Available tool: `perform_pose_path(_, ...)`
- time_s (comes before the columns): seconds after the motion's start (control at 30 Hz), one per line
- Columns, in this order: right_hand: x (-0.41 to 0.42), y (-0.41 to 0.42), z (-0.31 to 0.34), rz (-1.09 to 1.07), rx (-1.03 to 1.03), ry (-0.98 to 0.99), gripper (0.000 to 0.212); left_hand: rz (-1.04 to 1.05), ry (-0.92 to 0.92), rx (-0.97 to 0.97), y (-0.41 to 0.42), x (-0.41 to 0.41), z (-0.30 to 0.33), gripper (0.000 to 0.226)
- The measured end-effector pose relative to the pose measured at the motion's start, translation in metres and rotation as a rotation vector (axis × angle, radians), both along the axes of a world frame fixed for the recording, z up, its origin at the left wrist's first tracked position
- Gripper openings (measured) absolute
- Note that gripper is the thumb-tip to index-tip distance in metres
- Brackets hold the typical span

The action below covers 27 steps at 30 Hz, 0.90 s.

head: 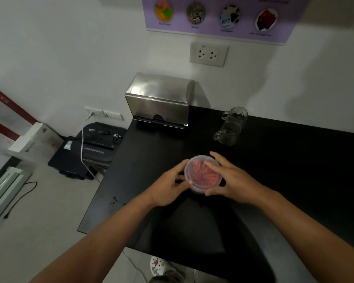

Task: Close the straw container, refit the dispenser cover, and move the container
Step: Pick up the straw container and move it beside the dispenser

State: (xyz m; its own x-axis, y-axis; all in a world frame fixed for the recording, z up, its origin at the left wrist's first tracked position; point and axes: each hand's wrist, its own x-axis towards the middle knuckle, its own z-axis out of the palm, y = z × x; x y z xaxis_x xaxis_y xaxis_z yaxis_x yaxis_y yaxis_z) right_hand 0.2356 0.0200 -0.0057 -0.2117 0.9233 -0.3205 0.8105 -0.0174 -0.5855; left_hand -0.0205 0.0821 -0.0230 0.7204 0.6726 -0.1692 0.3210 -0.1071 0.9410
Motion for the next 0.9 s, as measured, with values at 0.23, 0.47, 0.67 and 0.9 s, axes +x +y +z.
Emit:
perform_pose_path(0.23, 0.002, 0.046, 0.002, -0.056, 0.186, -0.154, 0.089, 0.173, 0.049, 0.019, 0.038, 0.015, 0.002, 0.074)
perform_pose_path(0.47, 0.017, 0.093, 0.009, -0.060, 0.242, -0.101, 0.080, 0.348, 0.072, 0.160, 0.079, 0.045, 0.006, 0.052)
perform_pose_path(0.67, 0.031, 0.120, 0.006, -0.117, 0.228, -0.052, 0.084, 0.296, 0.071, 0.214, 0.100, 0.064, 0.008, 0.043)
perform_pose_path(0.9, 0.039, 0.132, 0.009, -0.109, 0.291, 0.026, 0.077, 0.314, 0.099, 0.230, 0.117, 0.082, 0.008, 0.047)
